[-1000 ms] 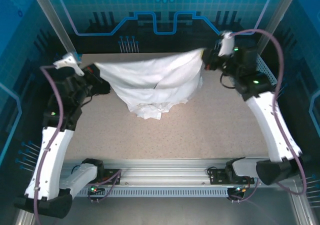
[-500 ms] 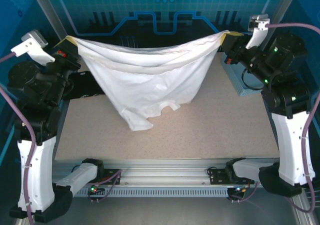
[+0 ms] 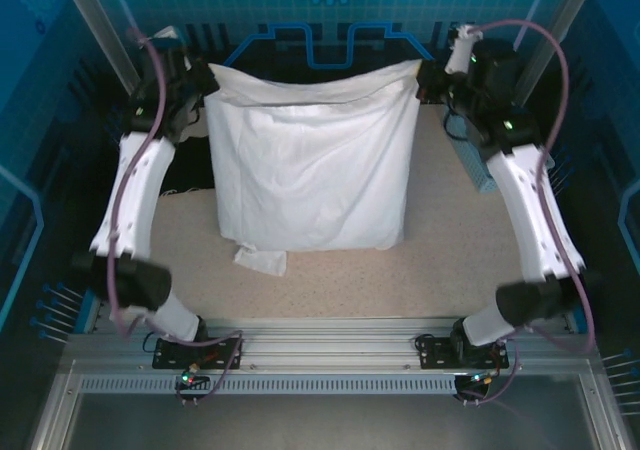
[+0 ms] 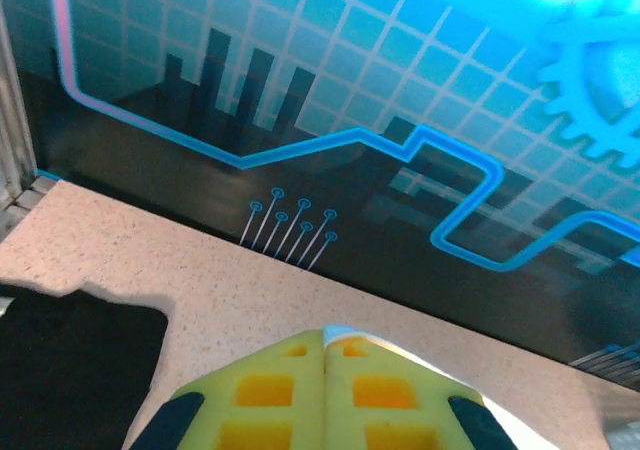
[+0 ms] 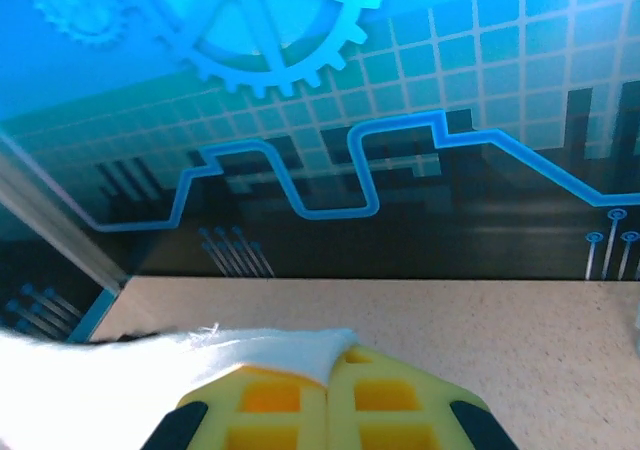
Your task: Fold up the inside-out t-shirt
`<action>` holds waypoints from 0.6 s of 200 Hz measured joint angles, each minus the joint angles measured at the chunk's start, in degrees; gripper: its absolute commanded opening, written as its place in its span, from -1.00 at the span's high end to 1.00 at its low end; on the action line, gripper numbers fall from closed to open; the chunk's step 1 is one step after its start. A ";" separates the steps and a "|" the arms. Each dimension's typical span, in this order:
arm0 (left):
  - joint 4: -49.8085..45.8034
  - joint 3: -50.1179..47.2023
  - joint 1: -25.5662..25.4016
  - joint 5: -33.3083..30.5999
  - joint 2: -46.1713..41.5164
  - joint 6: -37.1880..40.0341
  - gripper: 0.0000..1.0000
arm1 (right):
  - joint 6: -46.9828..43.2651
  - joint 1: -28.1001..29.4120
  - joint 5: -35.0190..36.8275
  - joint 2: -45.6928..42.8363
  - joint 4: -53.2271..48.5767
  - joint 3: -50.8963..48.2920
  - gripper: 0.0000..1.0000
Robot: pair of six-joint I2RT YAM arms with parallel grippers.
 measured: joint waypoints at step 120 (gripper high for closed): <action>9.60 1.57 0.87 13.42 -30.91 3.21 1.00 | -0.31 -0.13 -1.33 -17.40 4.85 5.29 1.00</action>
